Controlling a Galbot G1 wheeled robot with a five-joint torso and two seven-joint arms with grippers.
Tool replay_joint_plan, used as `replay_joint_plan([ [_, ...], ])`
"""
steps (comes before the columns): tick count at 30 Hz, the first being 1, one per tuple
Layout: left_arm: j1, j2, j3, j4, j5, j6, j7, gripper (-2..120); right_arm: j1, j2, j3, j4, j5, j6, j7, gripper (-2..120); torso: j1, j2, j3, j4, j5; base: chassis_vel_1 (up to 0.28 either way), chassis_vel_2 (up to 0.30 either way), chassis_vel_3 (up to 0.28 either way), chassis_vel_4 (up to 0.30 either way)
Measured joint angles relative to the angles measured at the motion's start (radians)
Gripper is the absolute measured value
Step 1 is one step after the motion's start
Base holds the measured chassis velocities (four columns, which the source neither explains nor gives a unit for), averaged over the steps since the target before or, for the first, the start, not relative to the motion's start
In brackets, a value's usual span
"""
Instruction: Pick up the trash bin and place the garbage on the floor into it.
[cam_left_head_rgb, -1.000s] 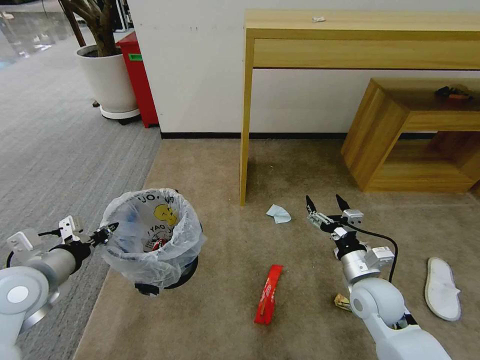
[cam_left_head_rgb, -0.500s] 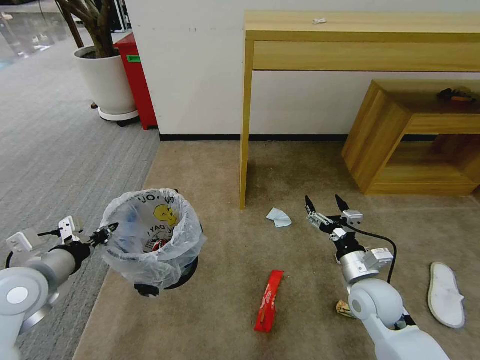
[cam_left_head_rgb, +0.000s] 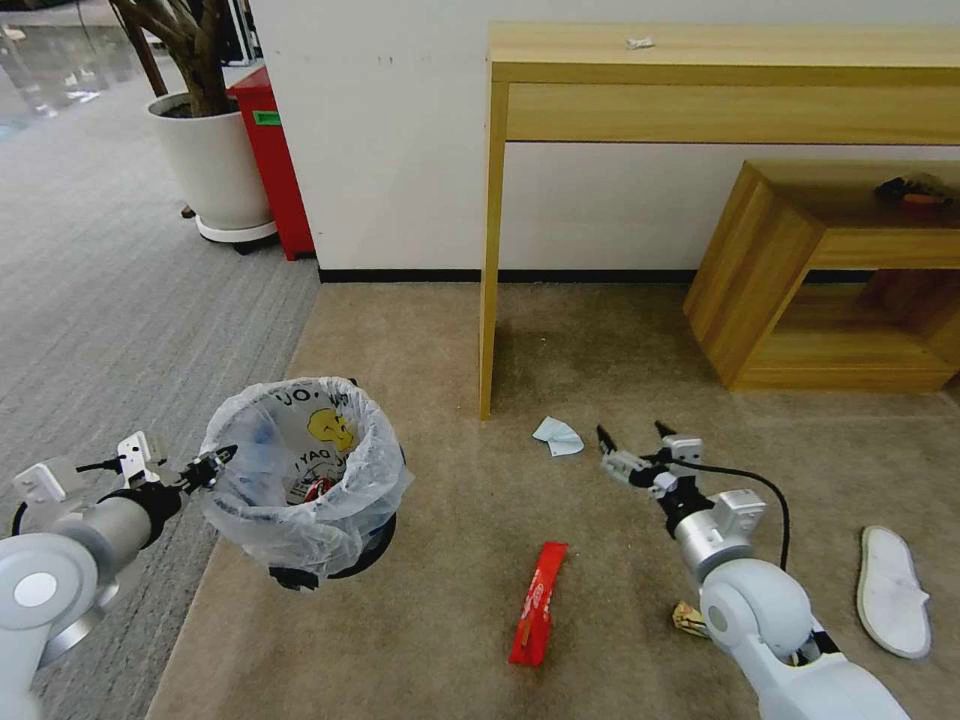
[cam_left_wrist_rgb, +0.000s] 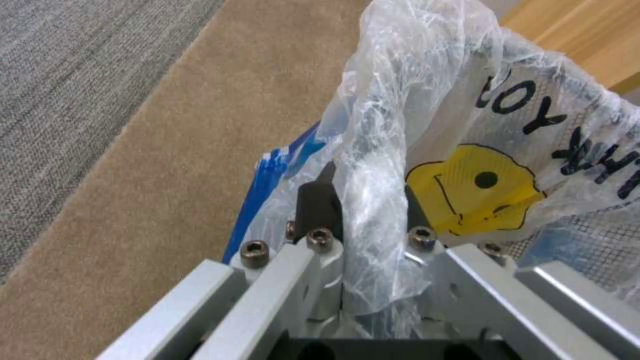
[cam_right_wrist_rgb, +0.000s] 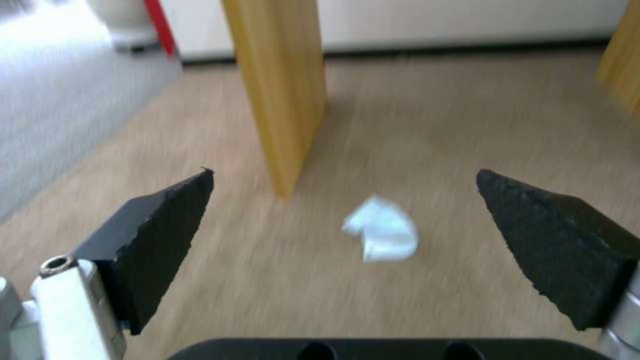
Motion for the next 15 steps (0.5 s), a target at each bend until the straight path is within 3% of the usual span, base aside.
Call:
replay_joint_plan([
  [1,0.0,0.0,0.0,0.0,0.0,0.0,0.0,3,0.0,0.0,0.0,0.0,0.0,0.0,0.0,100,0.0,0.0,0.0,0.0,0.0,0.0,0.0,0.0,0.0],
  [4,0.001,-0.001,0.002,0.002,0.003,0.0,0.0,3,0.037,0.0,-0.07,-0.004,0.063,-0.142,0.041,100,0.0,0.0,0.0,0.0002,0.0,0.0,0.0,0.0,0.0],
  [15,0.007,-0.001,-0.002,0.0,0.004,0.0,0.0,3,0.121,0.05,-0.188,-0.07,0.171,-0.293,0.158,100,0.0,0.0,0.0,0.0002,-0.0001,0.0,0.0,0.0,0.0],
])
